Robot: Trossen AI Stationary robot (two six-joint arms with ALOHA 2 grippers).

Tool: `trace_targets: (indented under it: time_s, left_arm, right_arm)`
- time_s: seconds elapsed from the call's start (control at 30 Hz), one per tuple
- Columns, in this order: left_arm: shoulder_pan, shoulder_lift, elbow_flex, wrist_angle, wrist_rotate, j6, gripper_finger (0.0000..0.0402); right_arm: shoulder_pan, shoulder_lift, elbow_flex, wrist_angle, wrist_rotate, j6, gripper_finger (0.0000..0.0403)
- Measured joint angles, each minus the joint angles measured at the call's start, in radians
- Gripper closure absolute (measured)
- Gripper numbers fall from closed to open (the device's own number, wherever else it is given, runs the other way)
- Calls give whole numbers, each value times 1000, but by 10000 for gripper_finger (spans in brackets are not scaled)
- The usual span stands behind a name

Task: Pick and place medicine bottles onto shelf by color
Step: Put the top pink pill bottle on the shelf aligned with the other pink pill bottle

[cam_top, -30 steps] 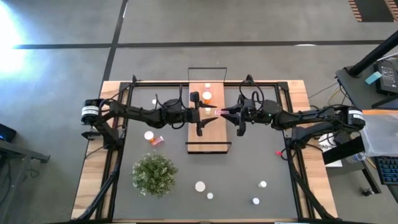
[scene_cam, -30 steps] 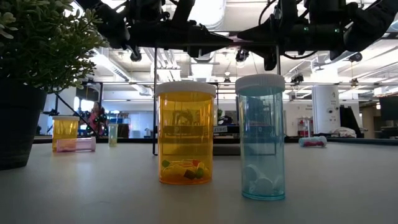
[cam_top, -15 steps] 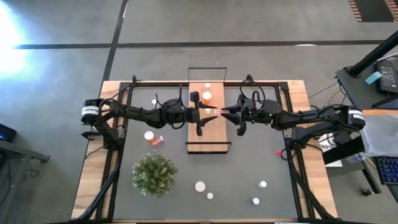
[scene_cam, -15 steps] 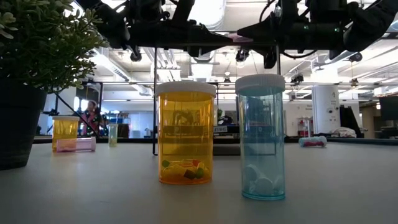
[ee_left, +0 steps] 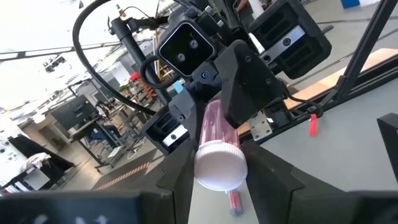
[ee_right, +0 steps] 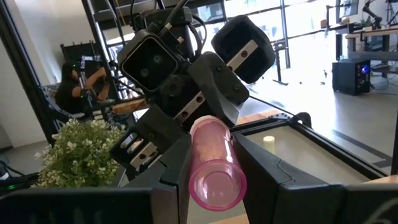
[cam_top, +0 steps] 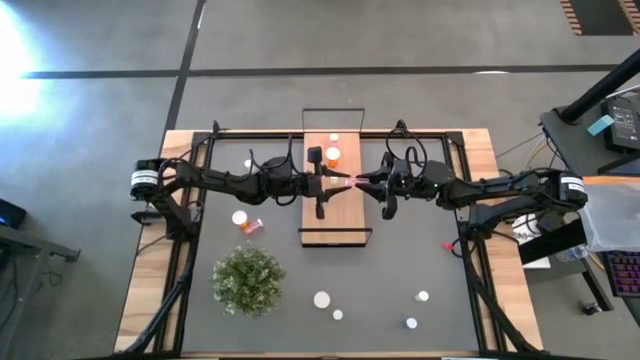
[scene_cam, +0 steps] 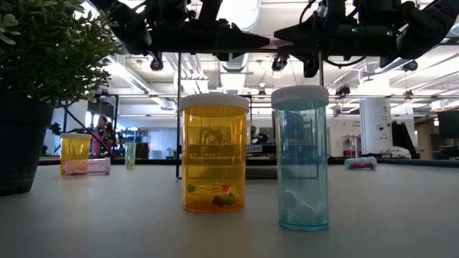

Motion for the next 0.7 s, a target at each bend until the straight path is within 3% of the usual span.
trace_targets:
  time_s: [0.5, 0.7]
  left_arm:
    - [0, 0, 0, -1, 9, -1, 293]
    - [-2, 0, 0, -6, 13, -2, 293]
  right_arm:
    - [-1, -1, 0, -1, -11, -1, 305]
    - [-2, -24, 26, -100, -11, -1, 255]
